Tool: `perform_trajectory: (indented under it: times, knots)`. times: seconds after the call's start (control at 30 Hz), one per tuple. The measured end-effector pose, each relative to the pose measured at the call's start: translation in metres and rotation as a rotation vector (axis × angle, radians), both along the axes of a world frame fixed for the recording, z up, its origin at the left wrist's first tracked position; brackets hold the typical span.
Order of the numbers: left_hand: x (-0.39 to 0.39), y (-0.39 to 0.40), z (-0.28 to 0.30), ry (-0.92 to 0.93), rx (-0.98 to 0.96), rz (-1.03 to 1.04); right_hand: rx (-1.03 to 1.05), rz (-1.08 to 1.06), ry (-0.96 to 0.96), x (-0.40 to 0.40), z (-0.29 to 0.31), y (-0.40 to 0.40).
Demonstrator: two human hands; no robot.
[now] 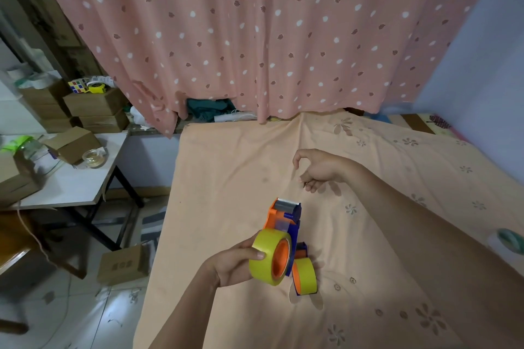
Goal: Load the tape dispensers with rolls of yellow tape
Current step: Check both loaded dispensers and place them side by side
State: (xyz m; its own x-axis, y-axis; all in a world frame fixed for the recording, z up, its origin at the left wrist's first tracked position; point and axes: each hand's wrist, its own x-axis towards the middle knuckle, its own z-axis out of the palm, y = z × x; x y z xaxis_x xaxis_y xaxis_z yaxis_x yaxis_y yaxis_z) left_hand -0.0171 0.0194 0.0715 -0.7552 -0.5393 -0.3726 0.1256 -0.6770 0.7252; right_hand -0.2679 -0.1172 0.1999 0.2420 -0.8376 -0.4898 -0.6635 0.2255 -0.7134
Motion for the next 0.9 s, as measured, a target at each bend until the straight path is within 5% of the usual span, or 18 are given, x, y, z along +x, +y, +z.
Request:
perform_trajectory:
  times: [0.5, 0.9]
  knots:
    - [0.013, -0.004, -0.015, 0.303, 0.145, 0.201, 0.326, -0.142, -0.668, -0.020, -0.027, 0.013]
    - [0.003, -0.008, -0.013, 0.518, 0.251, 0.327, 0.149, -0.224, -0.770, 0.001, -0.058, 0.034]
